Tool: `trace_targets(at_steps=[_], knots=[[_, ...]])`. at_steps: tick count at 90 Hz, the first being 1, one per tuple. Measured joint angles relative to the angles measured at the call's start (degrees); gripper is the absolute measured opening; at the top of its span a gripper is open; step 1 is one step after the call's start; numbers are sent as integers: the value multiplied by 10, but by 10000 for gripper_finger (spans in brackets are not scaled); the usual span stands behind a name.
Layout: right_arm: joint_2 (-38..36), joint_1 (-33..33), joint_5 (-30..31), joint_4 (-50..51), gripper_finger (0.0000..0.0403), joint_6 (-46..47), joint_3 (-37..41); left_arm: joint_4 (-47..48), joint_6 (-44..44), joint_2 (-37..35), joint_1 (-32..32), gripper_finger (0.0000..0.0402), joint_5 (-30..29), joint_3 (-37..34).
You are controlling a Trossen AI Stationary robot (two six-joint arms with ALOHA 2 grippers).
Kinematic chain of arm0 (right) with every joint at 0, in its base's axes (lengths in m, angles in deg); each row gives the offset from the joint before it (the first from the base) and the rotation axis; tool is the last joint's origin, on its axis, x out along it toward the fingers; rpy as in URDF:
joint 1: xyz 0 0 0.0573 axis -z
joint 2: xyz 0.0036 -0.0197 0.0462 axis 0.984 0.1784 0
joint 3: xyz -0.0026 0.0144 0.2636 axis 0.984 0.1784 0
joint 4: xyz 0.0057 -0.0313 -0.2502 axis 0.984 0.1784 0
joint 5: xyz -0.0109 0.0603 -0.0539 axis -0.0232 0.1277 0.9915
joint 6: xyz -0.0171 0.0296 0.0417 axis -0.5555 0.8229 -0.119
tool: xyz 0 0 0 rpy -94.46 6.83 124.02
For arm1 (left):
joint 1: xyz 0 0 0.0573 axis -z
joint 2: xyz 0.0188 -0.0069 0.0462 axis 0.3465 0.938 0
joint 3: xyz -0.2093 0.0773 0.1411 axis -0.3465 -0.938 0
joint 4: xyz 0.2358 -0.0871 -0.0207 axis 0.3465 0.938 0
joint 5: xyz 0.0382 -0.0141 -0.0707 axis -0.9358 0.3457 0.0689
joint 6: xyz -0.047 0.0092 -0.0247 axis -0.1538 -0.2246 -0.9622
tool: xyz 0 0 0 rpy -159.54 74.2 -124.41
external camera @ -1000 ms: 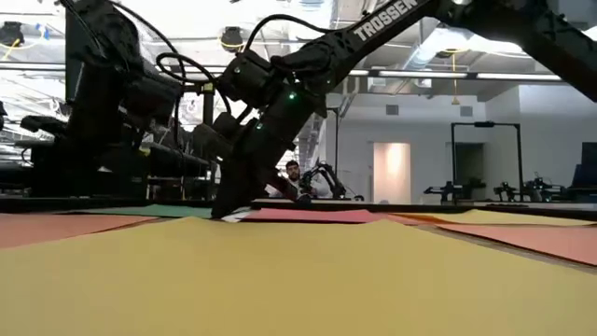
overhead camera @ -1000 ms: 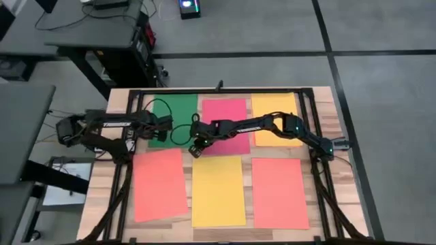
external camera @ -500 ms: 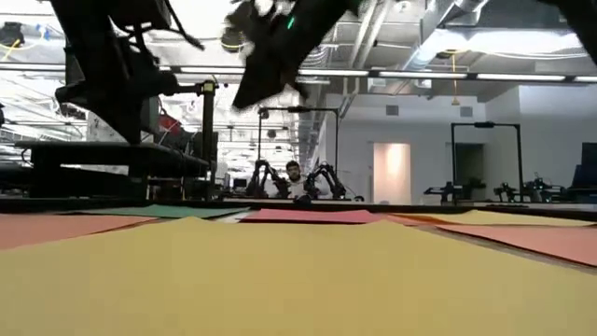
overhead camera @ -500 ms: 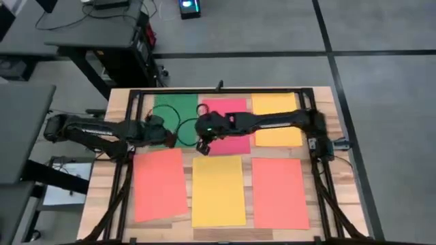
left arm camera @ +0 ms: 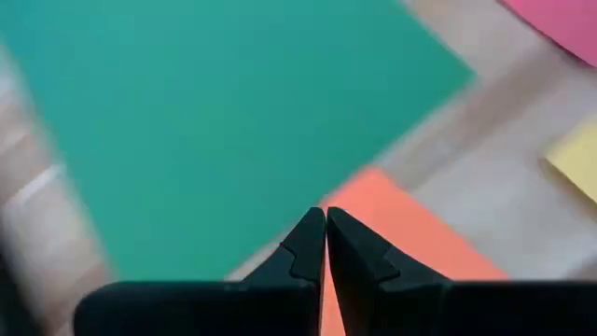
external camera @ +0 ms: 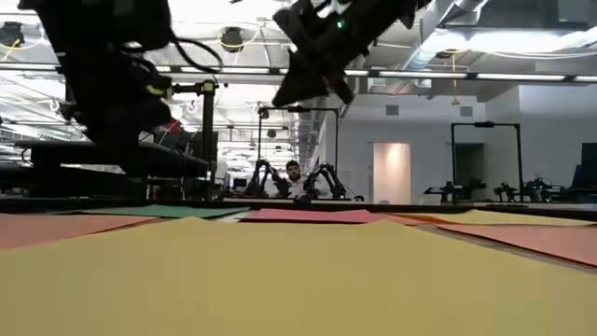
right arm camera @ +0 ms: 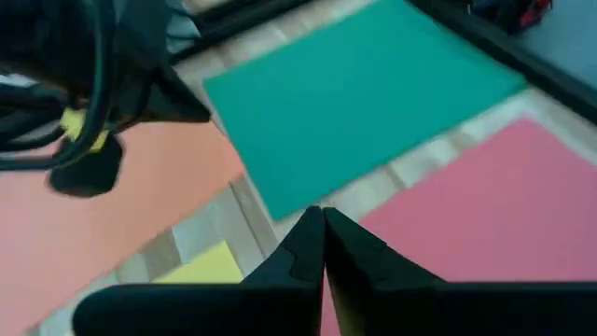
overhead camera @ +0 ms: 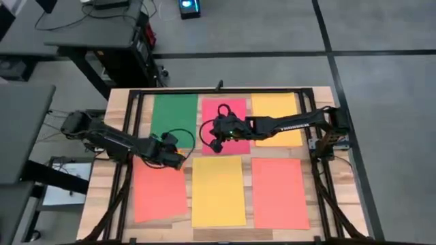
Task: Organize paper
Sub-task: Stack the green paper on top of the green paper
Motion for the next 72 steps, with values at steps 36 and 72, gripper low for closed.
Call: trace_targets(at_steps=[36,72], knots=[[0,-13,-1,9,0,0,5,-164,229,63,-114,0,104,0],[-14,5,-1,19,0,-14,5,-243,332,108,-183,0,237,2]])
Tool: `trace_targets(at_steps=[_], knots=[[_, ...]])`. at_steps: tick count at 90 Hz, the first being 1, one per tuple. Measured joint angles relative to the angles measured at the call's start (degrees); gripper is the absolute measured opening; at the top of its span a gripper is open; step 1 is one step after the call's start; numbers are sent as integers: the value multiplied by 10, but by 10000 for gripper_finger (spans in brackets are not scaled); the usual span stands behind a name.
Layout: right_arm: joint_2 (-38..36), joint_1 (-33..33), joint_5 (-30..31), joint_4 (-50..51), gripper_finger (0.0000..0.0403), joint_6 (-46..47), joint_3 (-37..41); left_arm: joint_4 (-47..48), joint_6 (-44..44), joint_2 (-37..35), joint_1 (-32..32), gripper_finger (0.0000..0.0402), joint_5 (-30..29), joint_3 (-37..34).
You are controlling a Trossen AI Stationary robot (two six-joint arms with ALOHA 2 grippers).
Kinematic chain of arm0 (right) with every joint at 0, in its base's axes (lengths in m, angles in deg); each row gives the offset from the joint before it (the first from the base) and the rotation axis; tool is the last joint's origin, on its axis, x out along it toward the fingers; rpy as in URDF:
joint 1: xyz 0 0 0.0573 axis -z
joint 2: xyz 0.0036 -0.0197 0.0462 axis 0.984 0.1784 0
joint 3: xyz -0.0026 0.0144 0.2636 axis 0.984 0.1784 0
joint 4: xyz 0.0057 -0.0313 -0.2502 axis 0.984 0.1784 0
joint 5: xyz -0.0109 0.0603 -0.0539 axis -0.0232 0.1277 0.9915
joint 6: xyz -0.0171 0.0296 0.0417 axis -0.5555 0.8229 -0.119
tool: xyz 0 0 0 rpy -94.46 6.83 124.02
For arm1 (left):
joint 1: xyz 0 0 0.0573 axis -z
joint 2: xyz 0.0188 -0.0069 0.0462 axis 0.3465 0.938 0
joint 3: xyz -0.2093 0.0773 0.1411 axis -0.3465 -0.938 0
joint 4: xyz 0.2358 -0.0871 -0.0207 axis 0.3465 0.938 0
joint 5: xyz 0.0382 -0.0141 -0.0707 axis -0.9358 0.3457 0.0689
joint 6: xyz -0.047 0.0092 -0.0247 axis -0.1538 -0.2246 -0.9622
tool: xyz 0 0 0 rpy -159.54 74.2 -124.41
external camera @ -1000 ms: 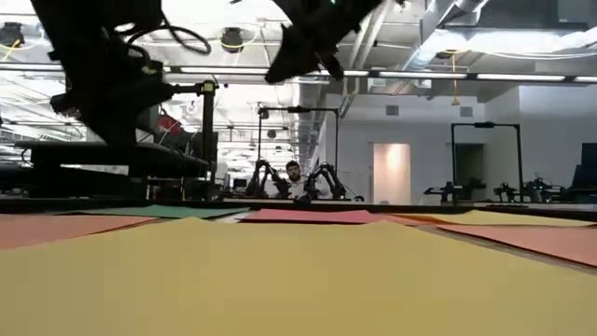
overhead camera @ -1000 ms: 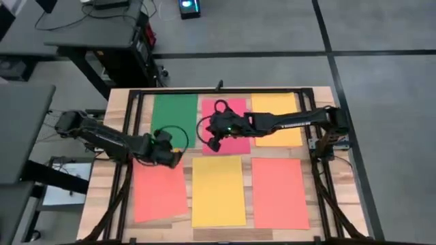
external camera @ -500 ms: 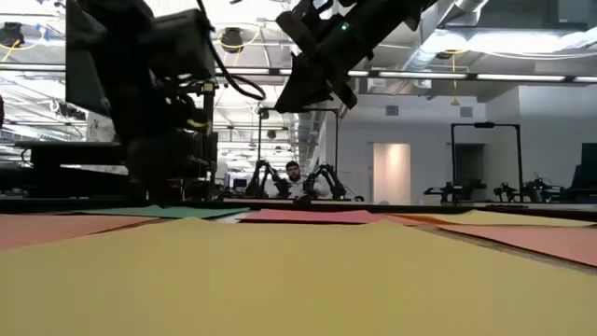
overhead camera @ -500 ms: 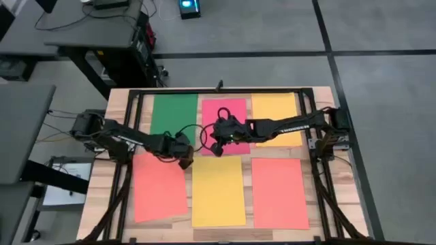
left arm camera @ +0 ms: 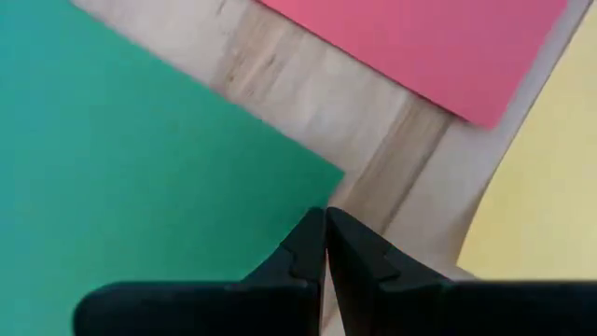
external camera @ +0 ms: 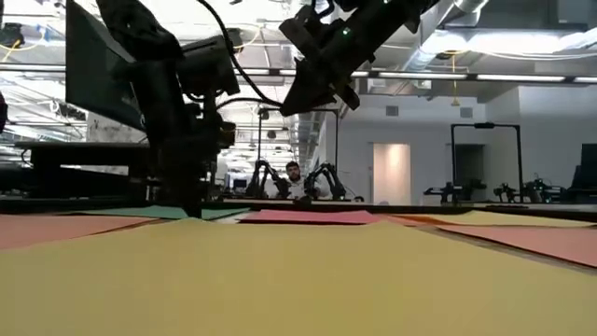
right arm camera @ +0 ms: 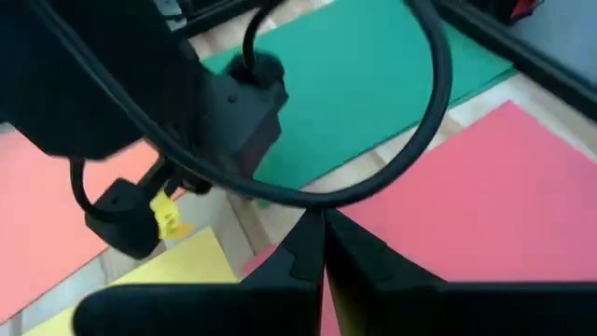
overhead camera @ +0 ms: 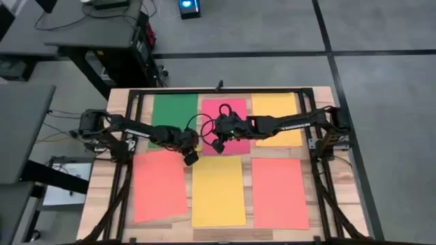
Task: Organize paper
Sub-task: Stack the green paper on top of the green paper, then stack the yellow paper on top of the yellow paper
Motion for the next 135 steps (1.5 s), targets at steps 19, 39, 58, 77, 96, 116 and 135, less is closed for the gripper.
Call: trace_targets(at_steps=[19,39,58,77,96,116,135], knots=[[-9,1,0,4,0,-10,0,-12,4,9,-1,0,1,0],[-10,2,0,6,0,-11,0,-8,-3,2,-5,0,-2,-1],[-10,2,0,5,0,-12,0,3,-27,-8,-5,0,-5,3],[-10,1,0,6,0,-10,0,8,-32,-17,-2,0,-15,10],[-10,1,0,6,0,-9,0,17,-36,-37,-2,0,-35,11],[2,25,-5,-20,0,4,7,89,-48,-110,-12,0,-138,11],[34,54,-59,-25,0,27,7,171,-81,-181,-53,0,-173,11]])
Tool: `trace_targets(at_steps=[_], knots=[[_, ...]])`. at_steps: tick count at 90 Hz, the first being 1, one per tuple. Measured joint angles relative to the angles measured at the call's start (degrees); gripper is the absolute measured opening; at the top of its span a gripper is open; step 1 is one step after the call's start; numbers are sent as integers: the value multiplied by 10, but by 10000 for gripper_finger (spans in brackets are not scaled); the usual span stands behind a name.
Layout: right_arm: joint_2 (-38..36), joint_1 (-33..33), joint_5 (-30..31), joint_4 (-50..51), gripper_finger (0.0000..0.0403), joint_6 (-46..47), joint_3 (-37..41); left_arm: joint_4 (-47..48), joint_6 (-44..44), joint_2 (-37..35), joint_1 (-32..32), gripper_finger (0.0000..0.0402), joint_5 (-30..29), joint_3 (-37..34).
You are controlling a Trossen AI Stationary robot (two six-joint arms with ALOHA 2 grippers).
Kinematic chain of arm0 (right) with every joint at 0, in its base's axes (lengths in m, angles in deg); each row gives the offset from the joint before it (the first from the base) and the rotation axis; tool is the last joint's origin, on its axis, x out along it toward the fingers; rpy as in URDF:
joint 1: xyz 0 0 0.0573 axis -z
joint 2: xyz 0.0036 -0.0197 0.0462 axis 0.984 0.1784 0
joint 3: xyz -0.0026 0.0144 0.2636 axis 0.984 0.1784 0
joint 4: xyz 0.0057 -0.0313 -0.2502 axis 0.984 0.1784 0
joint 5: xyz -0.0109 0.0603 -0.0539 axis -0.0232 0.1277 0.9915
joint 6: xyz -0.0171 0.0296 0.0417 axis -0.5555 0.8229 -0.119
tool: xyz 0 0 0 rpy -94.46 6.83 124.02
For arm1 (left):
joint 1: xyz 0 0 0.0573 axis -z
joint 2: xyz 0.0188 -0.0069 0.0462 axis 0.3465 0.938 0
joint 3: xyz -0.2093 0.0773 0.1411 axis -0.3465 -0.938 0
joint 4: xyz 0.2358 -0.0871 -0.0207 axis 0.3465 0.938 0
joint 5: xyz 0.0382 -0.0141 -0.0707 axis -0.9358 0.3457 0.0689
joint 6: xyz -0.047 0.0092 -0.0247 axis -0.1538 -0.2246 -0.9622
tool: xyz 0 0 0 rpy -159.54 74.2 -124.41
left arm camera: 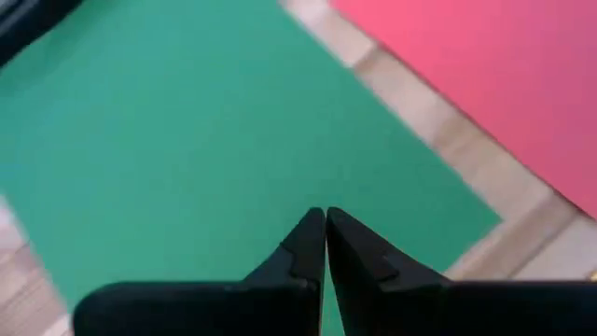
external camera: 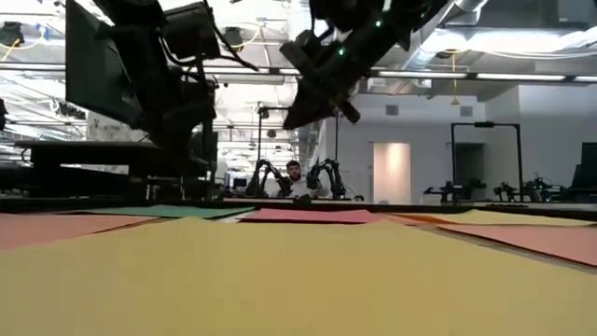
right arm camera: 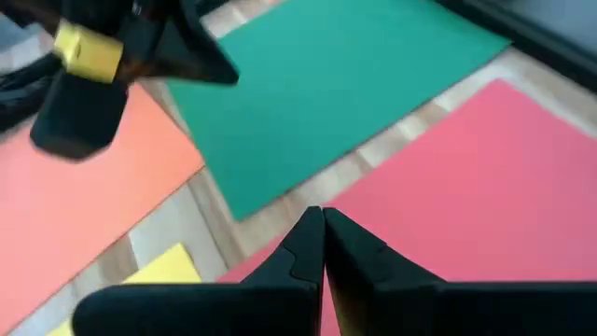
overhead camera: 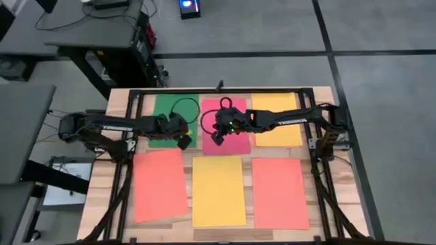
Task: Organize paper
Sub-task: Stack the yellow paper on top of the yellow paper
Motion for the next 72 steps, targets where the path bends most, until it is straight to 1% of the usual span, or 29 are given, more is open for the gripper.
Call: trace_targets(at_steps=[5,12,23,29,38,51,62,72], knots=[[8,0,-3,9,0,0,0,24,-14,-14,3,0,0,0],[12,-2,-3,20,0,0,1,54,-43,-27,28,0,3,0],[9,-10,-3,14,0,-8,0,66,-101,-32,103,0,12,-17],[6,-13,-3,10,0,-19,0,53,-147,-29,149,0,26,-34],[2,-20,-3,5,0,-22,0,32,-226,-17,223,0,31,-59],[0,-30,-2,0,0,-26,0,19,-310,24,302,0,36,-69],[0,-40,-2,-2,0,-26,0,-15,-318,75,343,0,58,-69],[0,-51,-2,-1,0,-26,0,-57,-309,122,360,0,68,-66]])
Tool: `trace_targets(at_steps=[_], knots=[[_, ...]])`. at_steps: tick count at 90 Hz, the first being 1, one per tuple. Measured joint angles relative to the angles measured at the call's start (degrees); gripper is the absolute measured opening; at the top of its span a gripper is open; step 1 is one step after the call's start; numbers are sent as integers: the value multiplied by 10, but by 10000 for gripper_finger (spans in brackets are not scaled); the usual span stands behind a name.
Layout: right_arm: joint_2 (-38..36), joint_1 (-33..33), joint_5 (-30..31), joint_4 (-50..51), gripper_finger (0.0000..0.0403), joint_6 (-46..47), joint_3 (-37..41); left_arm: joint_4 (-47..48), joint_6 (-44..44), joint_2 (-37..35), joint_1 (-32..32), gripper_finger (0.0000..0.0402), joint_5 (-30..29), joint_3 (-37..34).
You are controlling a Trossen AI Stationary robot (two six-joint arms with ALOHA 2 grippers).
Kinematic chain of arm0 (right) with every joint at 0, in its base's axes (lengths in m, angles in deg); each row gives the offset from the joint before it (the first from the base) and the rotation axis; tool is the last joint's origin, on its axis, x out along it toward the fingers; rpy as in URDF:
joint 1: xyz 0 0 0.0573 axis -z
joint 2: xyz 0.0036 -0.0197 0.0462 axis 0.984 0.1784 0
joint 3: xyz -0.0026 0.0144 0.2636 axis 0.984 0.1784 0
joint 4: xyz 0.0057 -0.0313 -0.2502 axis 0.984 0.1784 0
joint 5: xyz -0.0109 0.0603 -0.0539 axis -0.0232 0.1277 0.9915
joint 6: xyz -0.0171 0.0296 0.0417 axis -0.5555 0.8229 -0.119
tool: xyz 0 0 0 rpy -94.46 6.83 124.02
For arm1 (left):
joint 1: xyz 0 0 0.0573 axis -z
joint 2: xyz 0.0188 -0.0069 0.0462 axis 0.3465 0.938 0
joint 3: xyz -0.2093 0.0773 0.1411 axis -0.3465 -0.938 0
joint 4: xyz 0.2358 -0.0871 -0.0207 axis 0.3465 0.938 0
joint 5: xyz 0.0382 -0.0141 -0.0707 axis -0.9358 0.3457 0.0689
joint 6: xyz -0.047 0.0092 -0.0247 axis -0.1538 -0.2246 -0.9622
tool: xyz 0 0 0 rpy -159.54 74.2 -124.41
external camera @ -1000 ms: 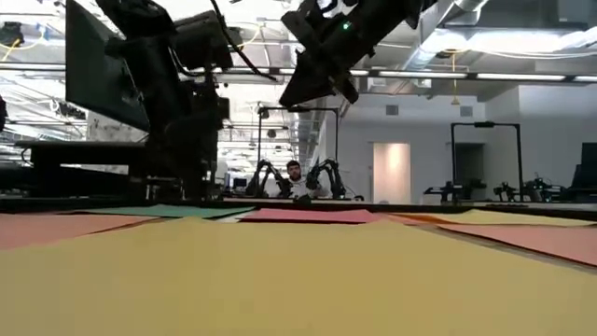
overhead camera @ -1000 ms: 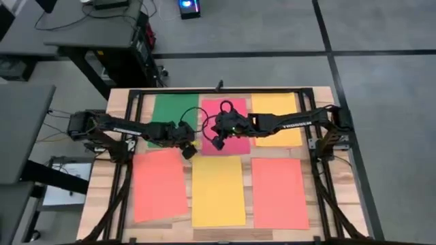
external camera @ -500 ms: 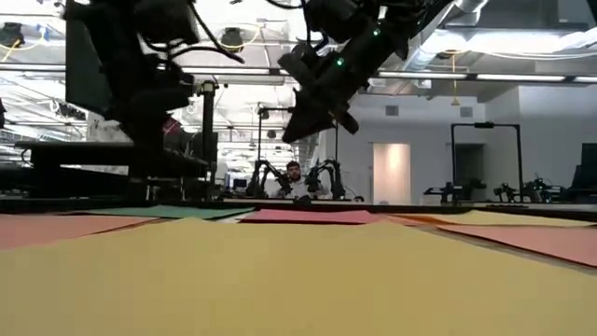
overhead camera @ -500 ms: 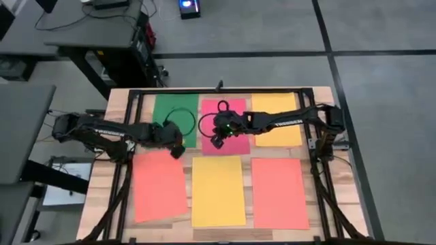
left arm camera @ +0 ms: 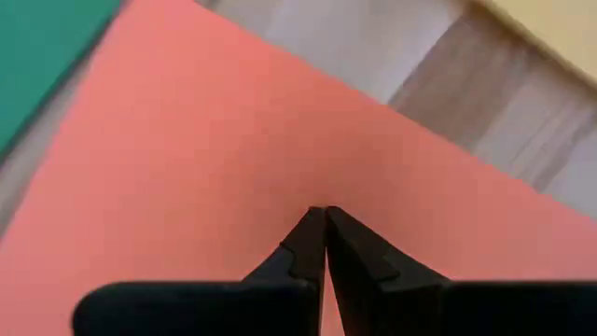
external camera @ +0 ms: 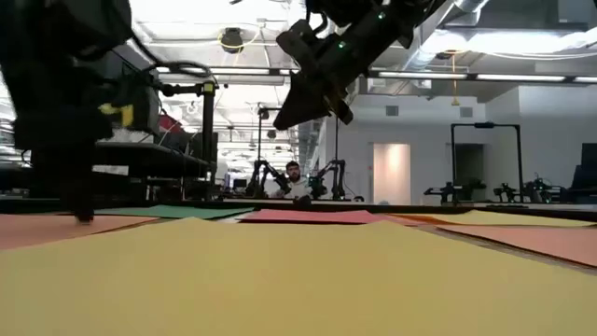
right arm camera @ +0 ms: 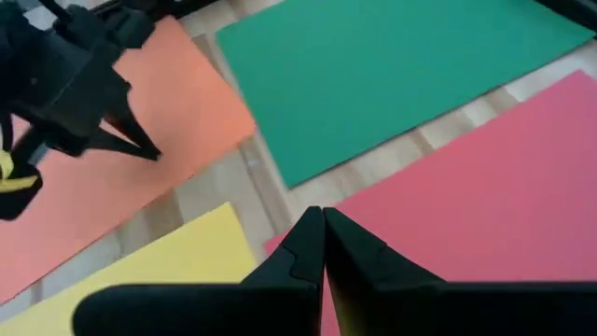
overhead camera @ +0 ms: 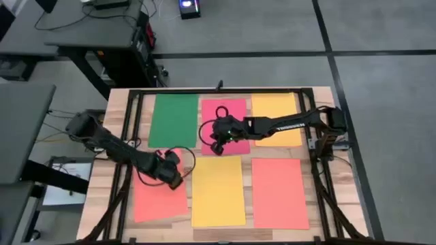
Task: Organize paper
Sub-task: Stack the yellow paper on top of the yellow paper
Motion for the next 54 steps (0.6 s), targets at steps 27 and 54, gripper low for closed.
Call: trace_targets(at_steps=[27,54], knots=[[0,-15,0,3,0,-1,0,-58,3,22,27,0,15,-1],[0,-15,1,2,0,-1,0,-50,-7,15,40,0,19,-1]])
